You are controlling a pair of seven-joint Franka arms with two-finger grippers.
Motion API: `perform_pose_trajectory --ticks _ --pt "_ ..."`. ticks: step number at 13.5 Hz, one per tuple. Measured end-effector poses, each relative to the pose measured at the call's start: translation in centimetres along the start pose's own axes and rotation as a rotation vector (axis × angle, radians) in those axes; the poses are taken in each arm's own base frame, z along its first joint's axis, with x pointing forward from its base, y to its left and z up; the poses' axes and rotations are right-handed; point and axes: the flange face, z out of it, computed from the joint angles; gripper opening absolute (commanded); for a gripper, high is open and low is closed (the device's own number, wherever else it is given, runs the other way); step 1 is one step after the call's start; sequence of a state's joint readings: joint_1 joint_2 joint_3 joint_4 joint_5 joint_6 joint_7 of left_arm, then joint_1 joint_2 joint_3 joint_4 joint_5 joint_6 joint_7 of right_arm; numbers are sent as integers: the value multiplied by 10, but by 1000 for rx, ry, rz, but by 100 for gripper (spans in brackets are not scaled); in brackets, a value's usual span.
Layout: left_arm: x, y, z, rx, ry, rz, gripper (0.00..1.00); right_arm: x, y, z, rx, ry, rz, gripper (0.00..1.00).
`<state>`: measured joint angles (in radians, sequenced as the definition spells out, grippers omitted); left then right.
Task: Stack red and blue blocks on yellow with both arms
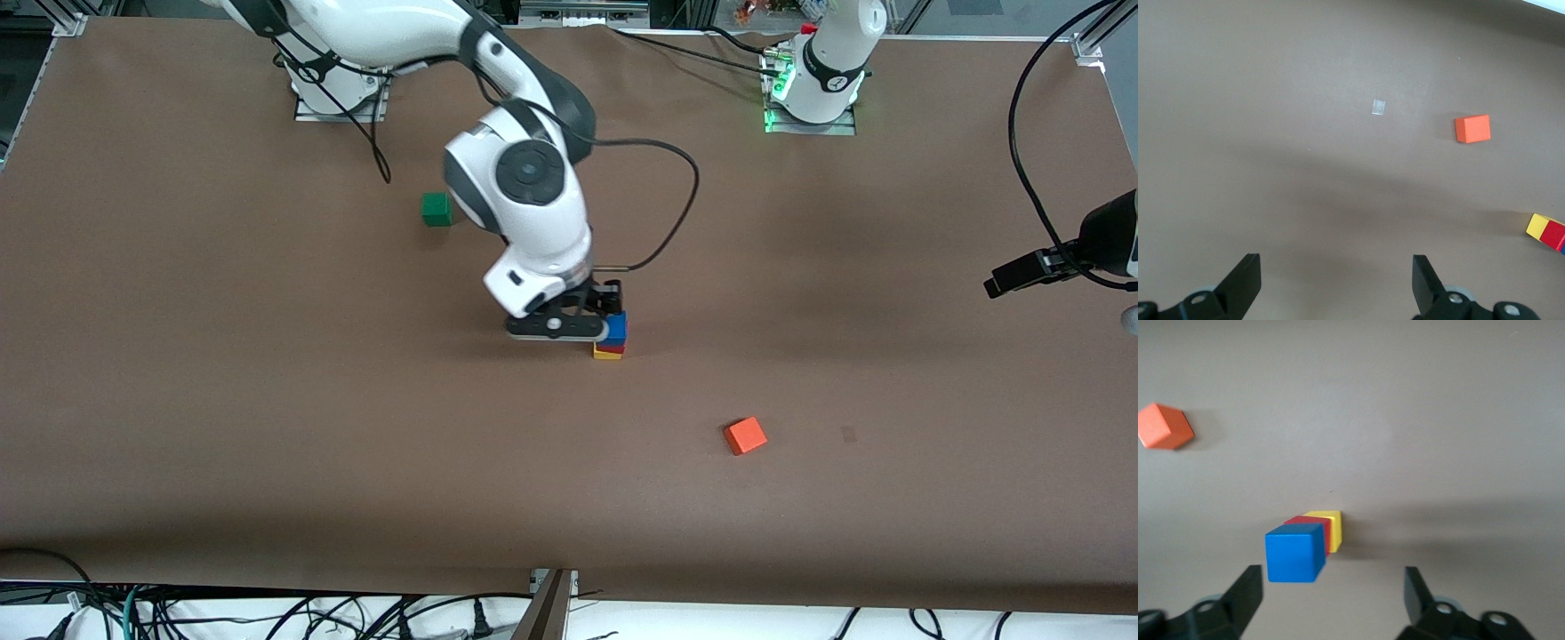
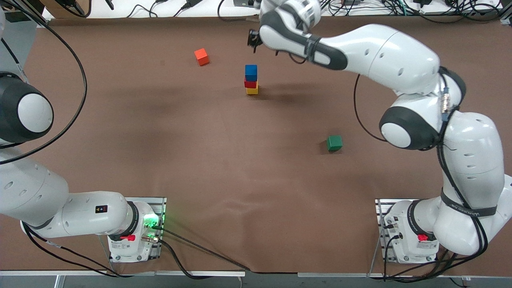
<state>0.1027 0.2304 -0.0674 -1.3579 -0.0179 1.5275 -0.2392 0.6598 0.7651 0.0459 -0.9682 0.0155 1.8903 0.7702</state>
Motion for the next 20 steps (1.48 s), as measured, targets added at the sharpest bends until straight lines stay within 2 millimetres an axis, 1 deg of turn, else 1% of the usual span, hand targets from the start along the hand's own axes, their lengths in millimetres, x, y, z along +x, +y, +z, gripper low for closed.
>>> perform_pose_trajectory --ticks 2,3,5,7,9,11,12,14,17,20 --pt "-1 5 1 -3 -3 10 100 25 38 -46 10 -18 28 100" --pt "-1 7 1 -4 -4 13 100 35 60 -62 -4 -36 43 100" --pt "0 8 5 -3 -11 14 100 47 97 -87 -36 -80 34 100" --pt "1 9 8 -3 -16 14 100 49 125 -107 -37 -111 13 100" --pt "1 11 9 -2 -19 18 100 46 159 -125 -33 -133 -7 100" --pt "0 14 9 -2 -20 23 100 42 202 -143 -42 -143 -21 100" --pt "0 15 9 -2 -20 24 100 38 223 -152 -40 -149 -17 100" --pt "0 15 9 -2 -20 25 100 25 257 -167 -41 -157 -7 100" --pt "-2 19 9 -1 -23 31 100 5 299 -184 -37 -166 2 100" --pt "-6 35 10 1 -24 59 100 -2 351 -195 -54 -162 -13 100"
